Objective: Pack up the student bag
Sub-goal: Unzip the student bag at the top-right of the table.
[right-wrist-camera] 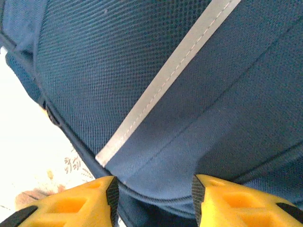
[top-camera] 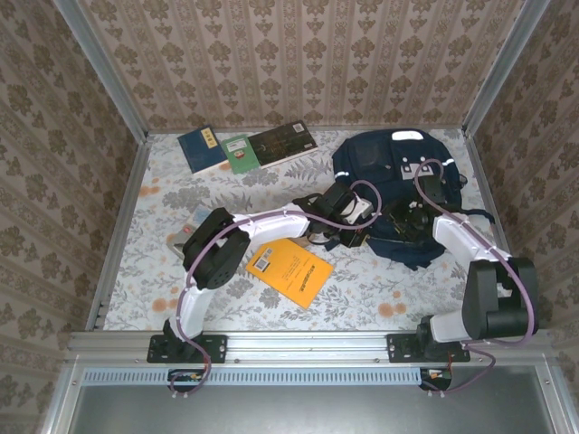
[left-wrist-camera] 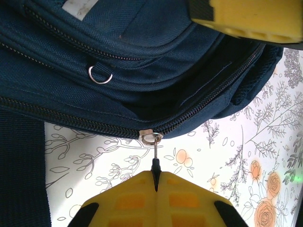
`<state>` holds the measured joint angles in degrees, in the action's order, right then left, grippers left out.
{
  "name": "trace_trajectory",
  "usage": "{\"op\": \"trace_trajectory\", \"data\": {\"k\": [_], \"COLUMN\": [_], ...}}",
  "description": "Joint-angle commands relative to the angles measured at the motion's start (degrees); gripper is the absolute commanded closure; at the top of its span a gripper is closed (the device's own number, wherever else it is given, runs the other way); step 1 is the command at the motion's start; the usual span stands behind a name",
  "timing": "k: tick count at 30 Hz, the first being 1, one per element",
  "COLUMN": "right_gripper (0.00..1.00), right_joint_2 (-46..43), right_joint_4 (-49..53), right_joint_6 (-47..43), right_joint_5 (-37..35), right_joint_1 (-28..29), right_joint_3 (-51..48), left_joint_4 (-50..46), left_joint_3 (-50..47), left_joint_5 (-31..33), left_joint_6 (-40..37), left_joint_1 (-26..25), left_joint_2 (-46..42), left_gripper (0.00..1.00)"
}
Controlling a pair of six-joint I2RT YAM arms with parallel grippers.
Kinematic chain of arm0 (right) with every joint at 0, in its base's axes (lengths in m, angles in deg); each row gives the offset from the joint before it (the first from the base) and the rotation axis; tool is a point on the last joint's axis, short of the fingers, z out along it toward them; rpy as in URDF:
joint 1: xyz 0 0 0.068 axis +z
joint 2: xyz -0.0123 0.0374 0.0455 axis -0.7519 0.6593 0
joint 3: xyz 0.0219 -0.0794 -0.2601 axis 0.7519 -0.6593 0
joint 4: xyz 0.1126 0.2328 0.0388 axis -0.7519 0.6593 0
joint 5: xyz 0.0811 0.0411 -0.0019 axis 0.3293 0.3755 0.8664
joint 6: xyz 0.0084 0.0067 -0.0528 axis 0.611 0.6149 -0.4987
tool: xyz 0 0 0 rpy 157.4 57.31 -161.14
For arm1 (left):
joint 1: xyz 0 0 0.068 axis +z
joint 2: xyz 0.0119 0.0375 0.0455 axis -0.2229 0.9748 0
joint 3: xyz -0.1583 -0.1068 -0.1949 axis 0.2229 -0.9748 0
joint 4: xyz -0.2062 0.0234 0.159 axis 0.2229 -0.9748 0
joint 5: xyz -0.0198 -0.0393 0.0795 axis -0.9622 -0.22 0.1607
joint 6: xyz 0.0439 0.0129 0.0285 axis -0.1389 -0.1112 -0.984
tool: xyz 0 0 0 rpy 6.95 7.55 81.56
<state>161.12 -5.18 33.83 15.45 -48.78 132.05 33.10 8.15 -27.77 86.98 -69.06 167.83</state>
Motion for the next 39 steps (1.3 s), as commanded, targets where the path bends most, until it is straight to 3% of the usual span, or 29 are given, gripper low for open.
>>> {"op": "trace_trajectory", "data": {"k": [1,6,11,15,19,31,34,39], "right_gripper": [0.52,0.51,0.50,0.51,0.50,0.41,0.52,1.00], "right_joint_2": [2.9,1.6,-6.4,-14.0,-19.1,-11.0,-9.1,-10.7], "right_joint_4": [-1.4,-2.5,3.7,5.6,0.9,-14.1,-14.1,-9.9], "right_joint_6": [5.8,8.1,7.5,11.4,18.7,25.1,25.0,23.7], "right_joint_5": [0.4,1.6,-0.4,0.6,3.2,1.4,1.2,-1.4], "right_joint_1": [-0.9,-0.3,0.8,2.2,4.3,5.0,5.0,4.8], "right_joint_3": [0.2,-0.4,-1.8,-7.3,-14.9,-19.1,-18.2,-17.8], "left_joint_4": [-0.8,-2.6,-2.7,-2.7,-2.8,-5.0,-5.4,-6.4], "left_joint_3": [-0.3,1.3,2.9,3.7,4.0,5.1,5.2,5.4], "left_joint_5": [0.1,0.7,0.7,0.6,0.5,0.3,0.7,2.9], "left_joint_6": [-2.2,-3.5,-3.3,-3.1,-2.7,-3.7,-4.0,-4.8], "left_joint_1": [-0.6,-0.7,-0.9,-1.1,-1.2,-1.8,-1.8,-1.8], "left_joint_2": [-2.2,-1.4,-0.7,0.0,0.3,0.6,0.8,1.4], "left_gripper": [1.00,1.00,1.00,1.00,1.00,1.00,1.00,1.00]}}
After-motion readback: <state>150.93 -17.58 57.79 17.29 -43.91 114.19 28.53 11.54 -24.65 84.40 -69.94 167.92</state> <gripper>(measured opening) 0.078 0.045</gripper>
